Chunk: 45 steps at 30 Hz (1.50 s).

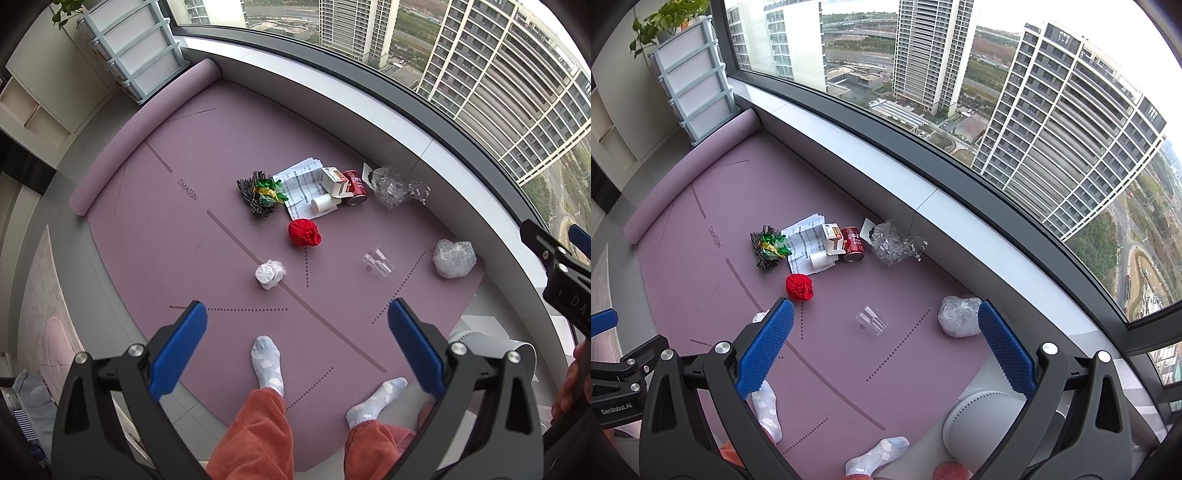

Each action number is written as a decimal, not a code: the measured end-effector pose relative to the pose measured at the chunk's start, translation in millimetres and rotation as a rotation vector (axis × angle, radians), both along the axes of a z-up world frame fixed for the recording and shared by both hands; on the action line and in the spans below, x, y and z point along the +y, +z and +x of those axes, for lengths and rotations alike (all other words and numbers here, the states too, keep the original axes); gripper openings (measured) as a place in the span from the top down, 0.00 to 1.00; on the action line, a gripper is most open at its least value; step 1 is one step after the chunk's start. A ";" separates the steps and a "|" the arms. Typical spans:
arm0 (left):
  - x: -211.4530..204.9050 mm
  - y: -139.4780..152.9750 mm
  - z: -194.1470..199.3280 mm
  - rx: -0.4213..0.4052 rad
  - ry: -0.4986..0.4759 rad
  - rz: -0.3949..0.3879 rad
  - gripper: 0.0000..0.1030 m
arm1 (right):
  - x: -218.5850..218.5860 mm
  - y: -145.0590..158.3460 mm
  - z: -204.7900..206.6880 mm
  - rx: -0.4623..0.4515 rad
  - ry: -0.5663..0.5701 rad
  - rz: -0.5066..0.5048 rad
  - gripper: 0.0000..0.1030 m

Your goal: Collect trash

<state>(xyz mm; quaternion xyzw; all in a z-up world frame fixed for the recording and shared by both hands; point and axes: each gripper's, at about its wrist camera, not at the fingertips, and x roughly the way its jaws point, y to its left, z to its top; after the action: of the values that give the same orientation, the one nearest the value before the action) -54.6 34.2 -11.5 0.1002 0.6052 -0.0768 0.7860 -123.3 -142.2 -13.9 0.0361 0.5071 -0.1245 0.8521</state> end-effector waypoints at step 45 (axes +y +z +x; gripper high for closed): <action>73.1 -116.2 27.7 0.039 0.057 0.040 0.05 | 65.8 -105.3 44.7 0.096 0.106 0.041 0.07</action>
<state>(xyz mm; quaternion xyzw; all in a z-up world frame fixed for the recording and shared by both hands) -26.8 107.3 -127.7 0.0973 0.6246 -0.0441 0.7736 -78.6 -76.4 -119.2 0.0206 0.5508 -0.0705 0.8314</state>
